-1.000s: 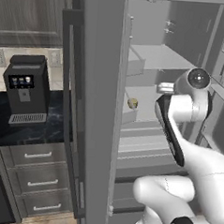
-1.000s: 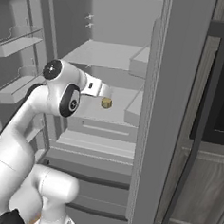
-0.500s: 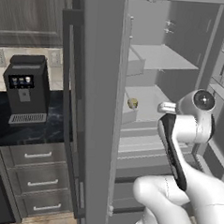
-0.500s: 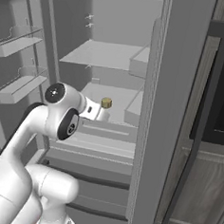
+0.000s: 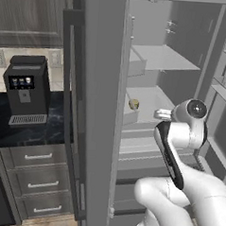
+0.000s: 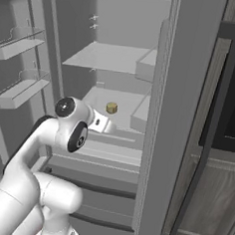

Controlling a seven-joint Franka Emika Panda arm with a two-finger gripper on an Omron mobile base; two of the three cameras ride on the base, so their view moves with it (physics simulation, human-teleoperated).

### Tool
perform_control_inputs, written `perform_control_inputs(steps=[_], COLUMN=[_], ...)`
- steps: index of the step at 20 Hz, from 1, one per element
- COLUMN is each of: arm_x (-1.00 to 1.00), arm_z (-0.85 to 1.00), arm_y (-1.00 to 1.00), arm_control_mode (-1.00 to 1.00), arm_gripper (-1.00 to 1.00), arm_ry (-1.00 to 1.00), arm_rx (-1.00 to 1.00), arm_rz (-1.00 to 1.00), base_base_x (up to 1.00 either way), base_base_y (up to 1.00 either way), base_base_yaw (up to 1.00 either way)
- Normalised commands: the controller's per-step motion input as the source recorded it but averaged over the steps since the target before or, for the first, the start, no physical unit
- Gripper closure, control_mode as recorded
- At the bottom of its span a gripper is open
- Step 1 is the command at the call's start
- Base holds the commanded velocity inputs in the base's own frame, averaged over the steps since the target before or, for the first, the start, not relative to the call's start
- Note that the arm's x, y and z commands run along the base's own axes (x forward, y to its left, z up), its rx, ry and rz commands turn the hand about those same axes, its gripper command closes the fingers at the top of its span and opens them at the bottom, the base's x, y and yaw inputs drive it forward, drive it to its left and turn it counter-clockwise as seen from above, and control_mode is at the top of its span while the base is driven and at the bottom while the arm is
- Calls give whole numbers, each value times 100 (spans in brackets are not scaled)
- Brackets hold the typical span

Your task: Move the cheese and lemon wedge from the top shelf to the second highest shelf to make space. Then, place the pitcher from the counter on the cleared top shelf.

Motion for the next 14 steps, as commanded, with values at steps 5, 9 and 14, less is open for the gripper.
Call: perform_control_inputs(steps=[5,9,14], arm_x=[45,49,44], arm_z=[-17,-15,-14], arm_y=[-4,-6,-15], arm_control_mode=[-100,-100,-100], arm_gripper=[100,100,100], arm_ry=[6,4,0], arm_rx=[0,0,0], arm_rz=[0,0,0], base_base_x=[0,0,0], base_base_y=[0,0,0], base_base_yaw=[0,0,0])
